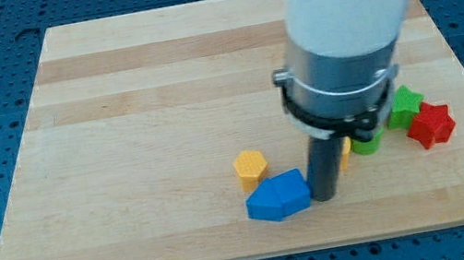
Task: Move the blue cube along with blue triangle towards the center left
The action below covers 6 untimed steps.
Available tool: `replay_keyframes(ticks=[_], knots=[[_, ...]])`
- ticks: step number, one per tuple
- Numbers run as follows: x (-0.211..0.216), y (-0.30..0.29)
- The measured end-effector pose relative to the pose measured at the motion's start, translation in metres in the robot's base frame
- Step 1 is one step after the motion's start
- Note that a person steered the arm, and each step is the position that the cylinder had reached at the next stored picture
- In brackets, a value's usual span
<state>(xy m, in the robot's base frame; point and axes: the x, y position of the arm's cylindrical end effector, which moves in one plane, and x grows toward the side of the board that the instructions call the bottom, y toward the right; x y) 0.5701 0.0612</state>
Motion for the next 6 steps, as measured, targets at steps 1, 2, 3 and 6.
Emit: replay_keyframes(ticks=[1, 2, 3, 6], knots=[[-0.002, -0.03], [0.0, -0.031], [0.011, -0.025], [0.01, -0.1]])
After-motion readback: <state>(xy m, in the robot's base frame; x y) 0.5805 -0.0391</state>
